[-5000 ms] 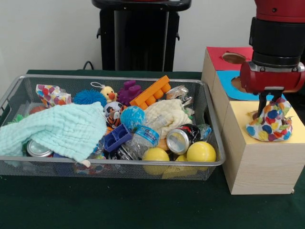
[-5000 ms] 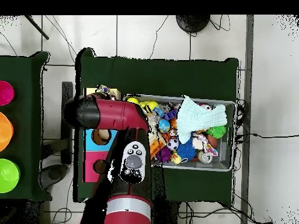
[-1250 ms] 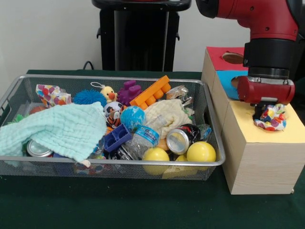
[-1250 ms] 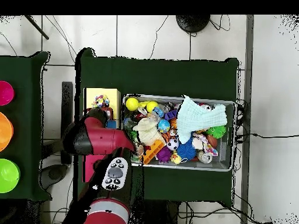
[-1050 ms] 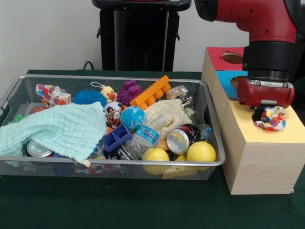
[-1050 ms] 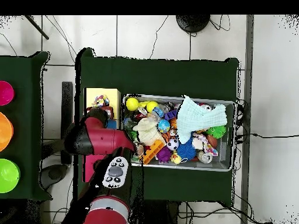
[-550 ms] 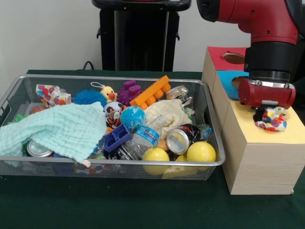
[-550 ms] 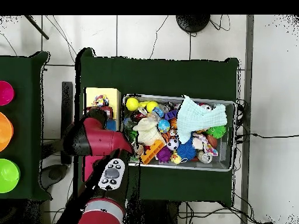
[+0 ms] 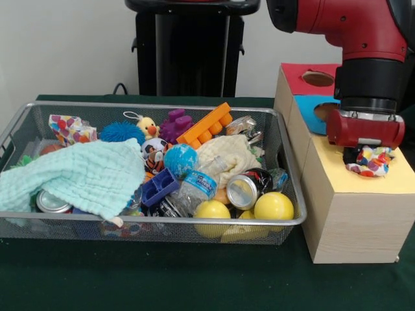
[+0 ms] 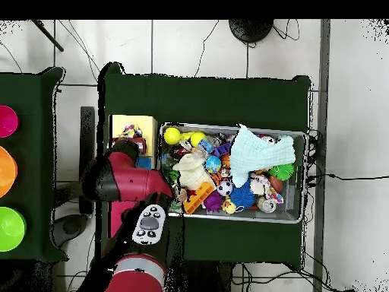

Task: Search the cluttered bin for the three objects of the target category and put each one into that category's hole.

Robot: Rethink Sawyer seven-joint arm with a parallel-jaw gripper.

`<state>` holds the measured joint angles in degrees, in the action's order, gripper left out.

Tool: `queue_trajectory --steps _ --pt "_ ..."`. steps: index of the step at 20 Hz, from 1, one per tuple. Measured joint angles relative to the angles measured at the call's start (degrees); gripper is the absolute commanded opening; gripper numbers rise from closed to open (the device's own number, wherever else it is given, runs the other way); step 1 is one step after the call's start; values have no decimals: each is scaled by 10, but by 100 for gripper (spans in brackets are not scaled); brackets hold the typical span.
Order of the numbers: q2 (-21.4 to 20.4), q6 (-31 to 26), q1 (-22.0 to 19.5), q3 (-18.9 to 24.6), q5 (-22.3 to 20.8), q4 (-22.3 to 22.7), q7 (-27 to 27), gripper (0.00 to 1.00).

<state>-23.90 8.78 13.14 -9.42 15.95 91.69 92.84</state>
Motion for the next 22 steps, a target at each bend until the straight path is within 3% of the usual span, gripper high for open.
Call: queue_trajectory --steps 15,22 --pt "1 0 -7 8 2 0 0 100" --pt "-17 -64 -7 2 7 -1 0 100"
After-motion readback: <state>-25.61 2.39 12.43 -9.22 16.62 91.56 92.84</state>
